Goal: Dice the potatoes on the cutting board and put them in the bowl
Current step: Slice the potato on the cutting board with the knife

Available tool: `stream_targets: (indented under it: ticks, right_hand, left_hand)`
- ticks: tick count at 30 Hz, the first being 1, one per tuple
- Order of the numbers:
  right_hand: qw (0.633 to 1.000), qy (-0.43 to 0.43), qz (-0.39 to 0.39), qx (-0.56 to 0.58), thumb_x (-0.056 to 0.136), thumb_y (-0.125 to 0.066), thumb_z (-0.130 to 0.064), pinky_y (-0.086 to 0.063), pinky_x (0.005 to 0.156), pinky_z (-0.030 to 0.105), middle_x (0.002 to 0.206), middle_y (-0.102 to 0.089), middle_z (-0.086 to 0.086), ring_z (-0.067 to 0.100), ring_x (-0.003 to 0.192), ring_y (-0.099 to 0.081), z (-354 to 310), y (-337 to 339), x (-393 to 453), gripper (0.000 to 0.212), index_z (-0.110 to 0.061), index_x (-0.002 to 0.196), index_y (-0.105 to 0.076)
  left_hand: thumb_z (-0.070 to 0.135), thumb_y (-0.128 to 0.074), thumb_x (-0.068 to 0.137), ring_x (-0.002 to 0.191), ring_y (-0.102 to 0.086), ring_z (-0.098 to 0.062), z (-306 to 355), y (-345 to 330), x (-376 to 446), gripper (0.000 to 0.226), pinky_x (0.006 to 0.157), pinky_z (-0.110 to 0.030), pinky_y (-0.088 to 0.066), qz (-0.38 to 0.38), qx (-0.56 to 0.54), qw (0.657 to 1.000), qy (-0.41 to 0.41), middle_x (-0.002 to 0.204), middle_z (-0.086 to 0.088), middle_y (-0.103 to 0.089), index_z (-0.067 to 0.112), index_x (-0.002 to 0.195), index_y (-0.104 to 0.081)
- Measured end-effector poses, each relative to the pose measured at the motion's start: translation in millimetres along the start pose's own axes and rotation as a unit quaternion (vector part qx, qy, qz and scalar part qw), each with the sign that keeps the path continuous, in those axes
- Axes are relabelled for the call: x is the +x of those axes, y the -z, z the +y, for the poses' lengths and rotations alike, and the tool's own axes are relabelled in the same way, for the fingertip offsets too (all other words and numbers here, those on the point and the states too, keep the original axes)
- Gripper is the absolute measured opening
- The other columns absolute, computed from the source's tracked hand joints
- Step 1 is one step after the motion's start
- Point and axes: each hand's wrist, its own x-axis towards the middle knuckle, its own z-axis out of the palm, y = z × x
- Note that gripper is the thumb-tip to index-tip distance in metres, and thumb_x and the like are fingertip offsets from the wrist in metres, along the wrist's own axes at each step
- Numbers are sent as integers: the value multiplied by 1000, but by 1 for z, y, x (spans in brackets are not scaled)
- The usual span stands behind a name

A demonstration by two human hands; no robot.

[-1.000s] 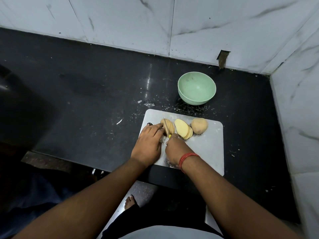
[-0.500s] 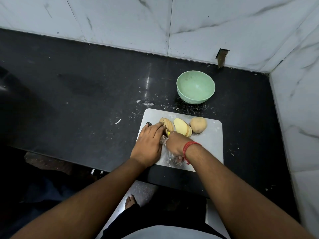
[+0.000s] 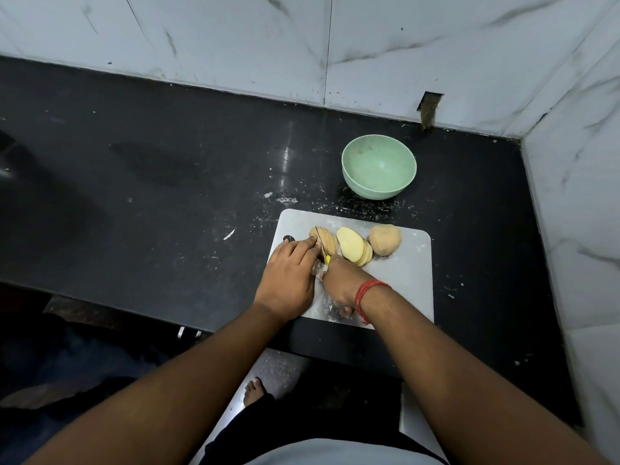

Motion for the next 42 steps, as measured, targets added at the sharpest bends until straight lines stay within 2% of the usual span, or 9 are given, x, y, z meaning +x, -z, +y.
stream_targets:
  ticks: [7, 14, 19, 23, 29, 32, 35, 39, 42]
  right_hand:
    - [999, 14, -4, -49, 101, -39, -8, -40, 75, 29, 124, -57, 16, 28, 110, -58, 2, 0, -1, 28, 3, 126, -47]
    - [986, 61, -22, -153, 101, -40, -2, -39, 92, 27, 136, -50, 17, 26, 122, -50, -7, 17, -22, 34, 4, 130, -55]
    - [993, 56, 15, -102, 100, -43, -11, -44, 98, 42, 103, -56, 18, 39, 120, -54, 5, 4, -14, 34, 6, 127, -55]
    - [984, 61, -3, -169, 101, -39, -4, -39, 99, 33, 137, -49, 22, 33, 126, -48, 2, 9, -23, 37, 7, 135, -47]
    - [939, 126, -14, -319, 99, -42, 1, -40, 93, 28, 136, -50, 19, 28, 121, -52, -3, 18, -24, 33, 5, 128, -56]
    - [932, 156, 10, -326, 101, -44, -8, -41, 96, 32, 105, -58, 15, 32, 123, -53, 4, 9, -16, 32, 3, 128, -56]
    - [920, 158, 56, -353, 100, -43, -13, -44, 94, 35, 69, -31, 3, 39, 120, -54, 12, 6, -8, 34, 4, 126, -56]
    - [978, 102, 22, -179, 101, -41, -5, -37, 99, 29, 130, -50, 21, 30, 125, -49, -1, 10, -29, 38, 4, 137, -48]
    - [985, 68, -1, -158, 102, -40, -10, -40, 92, 28, 131, -55, 16, 21, 101, -57, 5, 4, -32, 35, 4, 131, -53]
  left_hand:
    - [10, -62, 85, 115, -56, -33, -3, -4, 0, 49, 109, -50, -44, 23, -1, 1000, -7, 139, -14, -60, 3, 134, -61]
    - [17, -47, 86, 116, -55, -32, -1, -3, -1, 52, 109, -51, -42, 6, 13, 1000, -21, 150, -12, -52, 3, 134, -61]
    - [16, -50, 87, 119, -56, -34, -3, -7, 0, 49, 109, -53, -42, -11, 19, 1000, -22, 148, -11, -54, 6, 133, -62]
    - [17, -47, 87, 118, -56, -34, -4, -9, 0, 50, 109, -54, -41, -14, 26, 999, -28, 149, -11, -53, 6, 133, -61]
    - [14, -57, 88, 123, -52, -34, -2, -8, -1, 58, 114, -55, -36, 8, 15, 999, -34, 155, -13, -45, 1, 145, -51]
    - [12, -55, 87, 131, -47, -31, -3, -6, -2, 69, 119, -55, -31, -8, 9, 999, -45, 160, -10, -39, 4, 154, -41]
    - [11, -56, 87, 137, -44, -29, -3, -7, 1, 74, 122, -53, -26, -25, 2, 999, -36, 163, -7, -37, 7, 158, -36]
    - [10, -55, 86, 139, -44, -29, -4, -7, 2, 74, 122, -53, -28, -29, 3, 999, -30, 162, -7, -38, 8, 158, -38]
    - [13, -46, 87, 137, -46, -29, -4, -8, 2, 70, 121, -53, -30, -27, 5, 999, -27, 161, -7, -40, 8, 157, -39]
